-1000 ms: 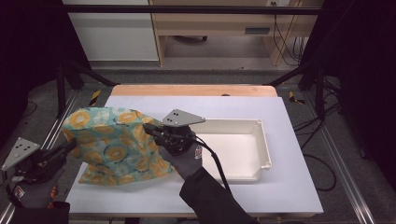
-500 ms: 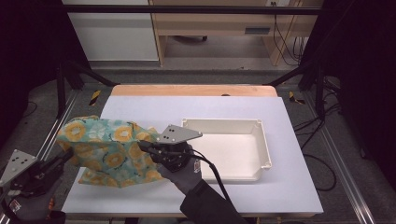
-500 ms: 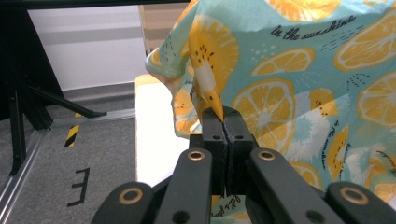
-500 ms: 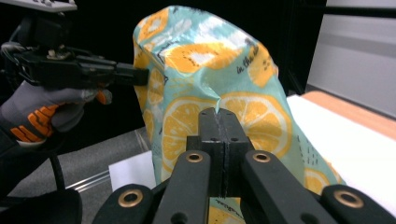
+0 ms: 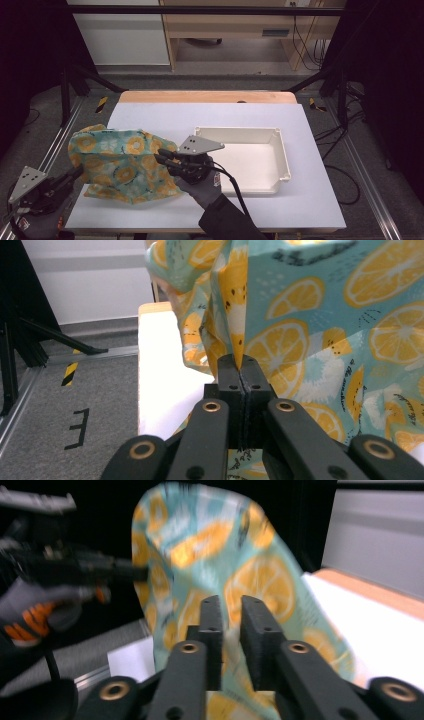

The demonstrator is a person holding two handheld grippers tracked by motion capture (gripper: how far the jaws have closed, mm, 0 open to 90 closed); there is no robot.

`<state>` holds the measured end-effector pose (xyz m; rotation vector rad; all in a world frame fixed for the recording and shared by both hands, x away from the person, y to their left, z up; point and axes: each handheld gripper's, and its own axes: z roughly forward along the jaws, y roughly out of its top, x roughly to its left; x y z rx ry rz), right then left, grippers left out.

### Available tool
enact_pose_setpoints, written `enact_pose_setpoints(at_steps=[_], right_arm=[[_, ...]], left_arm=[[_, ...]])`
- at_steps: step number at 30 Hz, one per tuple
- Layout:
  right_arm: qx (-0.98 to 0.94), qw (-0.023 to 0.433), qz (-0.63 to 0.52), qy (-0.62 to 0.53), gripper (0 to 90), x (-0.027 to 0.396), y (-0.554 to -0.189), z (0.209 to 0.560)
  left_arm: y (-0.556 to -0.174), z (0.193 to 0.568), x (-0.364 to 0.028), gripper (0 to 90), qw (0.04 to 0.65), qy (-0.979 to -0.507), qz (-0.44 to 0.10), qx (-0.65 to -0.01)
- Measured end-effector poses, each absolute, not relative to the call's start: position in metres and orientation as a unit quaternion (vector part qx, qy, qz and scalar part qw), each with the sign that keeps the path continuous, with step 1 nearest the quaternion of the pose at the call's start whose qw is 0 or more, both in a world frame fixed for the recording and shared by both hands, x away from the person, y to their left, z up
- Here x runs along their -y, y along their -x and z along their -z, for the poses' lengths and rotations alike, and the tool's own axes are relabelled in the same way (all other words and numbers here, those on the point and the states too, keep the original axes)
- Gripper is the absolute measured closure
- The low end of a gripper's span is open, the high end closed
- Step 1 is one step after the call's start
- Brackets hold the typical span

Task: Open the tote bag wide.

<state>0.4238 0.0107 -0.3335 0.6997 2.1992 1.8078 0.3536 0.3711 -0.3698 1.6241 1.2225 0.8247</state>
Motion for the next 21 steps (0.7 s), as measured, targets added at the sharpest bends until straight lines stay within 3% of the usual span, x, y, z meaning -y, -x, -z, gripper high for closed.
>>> enact_pose_setpoints(at_steps=[8,12,13,19,21], right_arm=[[-0.731,0.132,-0.621,-0.251,52.1,-0.024,-0.444,0.315],[-0.738,0.134,-0.610,-0.254,49.0,-0.040,-0.455,0.319],[-0.741,0.132,-0.607,-0.255,50.5,-0.041,-0.457,0.320],[-0.753,0.132,-0.590,-0.259,87.2,-0.040,-0.455,0.322],[-0.755,0.137,-0.589,-0.256,89.9,-0.037,-0.452,0.321]], left_arm=[[-0.355,0.369,-0.368,89.4,0.453,-0.663,-0.336,-0.492],[-0.355,0.369,-0.367,89.5,0.453,-0.664,-0.336,-0.491],[-0.355,0.368,-0.367,89.5,0.452,-0.664,-0.338,-0.491],[-0.355,0.368,-0.368,89.5,0.453,-0.663,-0.337,-0.492],[-0.355,0.368,-0.368,89.5,0.453,-0.662,-0.337,-0.492]])
